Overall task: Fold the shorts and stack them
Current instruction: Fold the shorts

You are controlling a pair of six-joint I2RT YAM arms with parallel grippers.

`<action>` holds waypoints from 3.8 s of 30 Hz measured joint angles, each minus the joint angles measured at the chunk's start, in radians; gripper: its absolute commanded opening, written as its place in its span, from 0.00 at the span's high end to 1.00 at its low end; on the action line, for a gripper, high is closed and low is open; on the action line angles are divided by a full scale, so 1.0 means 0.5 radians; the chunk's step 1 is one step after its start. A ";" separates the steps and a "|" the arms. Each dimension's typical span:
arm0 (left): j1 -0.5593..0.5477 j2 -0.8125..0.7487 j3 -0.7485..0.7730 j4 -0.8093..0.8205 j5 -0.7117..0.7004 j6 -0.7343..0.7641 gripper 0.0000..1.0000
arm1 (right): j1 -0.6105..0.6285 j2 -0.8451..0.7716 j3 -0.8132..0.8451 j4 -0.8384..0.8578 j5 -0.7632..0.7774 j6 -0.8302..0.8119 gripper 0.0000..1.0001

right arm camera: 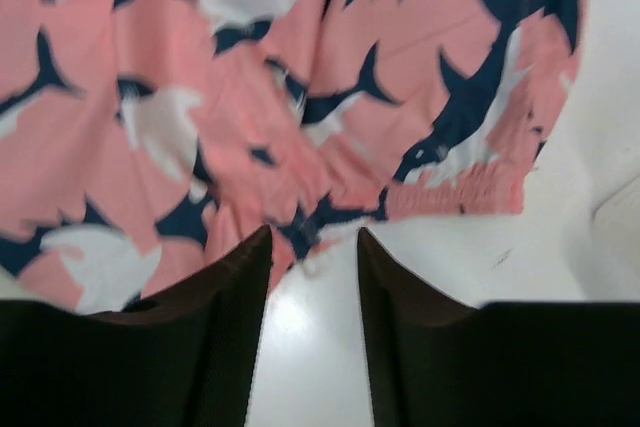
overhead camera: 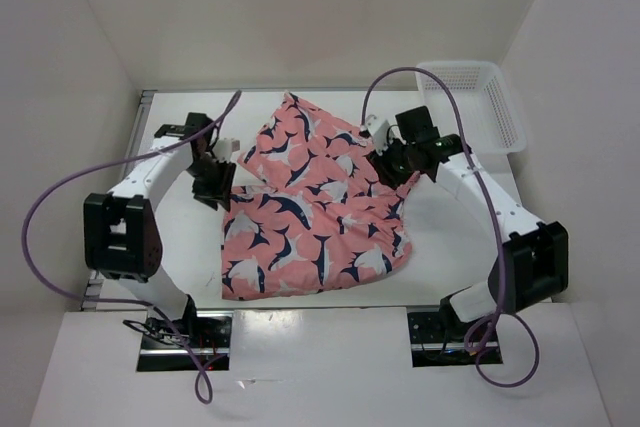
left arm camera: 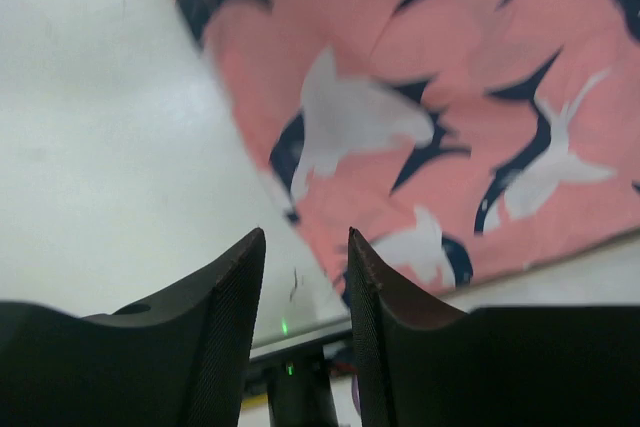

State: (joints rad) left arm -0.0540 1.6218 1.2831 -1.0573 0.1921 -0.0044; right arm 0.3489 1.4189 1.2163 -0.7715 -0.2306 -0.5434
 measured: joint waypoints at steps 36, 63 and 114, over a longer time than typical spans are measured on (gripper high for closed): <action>0.202 0.386 0.188 0.431 -0.201 0.001 0.37 | 0.455 1.382 0.904 0.651 0.185 0.640 0.53; -0.092 2.480 3.315 0.806 -0.192 0.002 0.00 | -0.045 1.226 0.689 0.629 0.341 0.443 0.21; -0.069 1.322 3.213 -0.262 -0.066 0.002 1.00 | -0.116 0.816 0.726 0.575 0.460 -0.055 1.00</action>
State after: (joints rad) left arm -0.0887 2.2829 2.8895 -1.1881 0.1589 -0.0032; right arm 0.2909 1.8271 1.5795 -0.4843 -0.0006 -0.5709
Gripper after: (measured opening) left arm 0.009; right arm 0.051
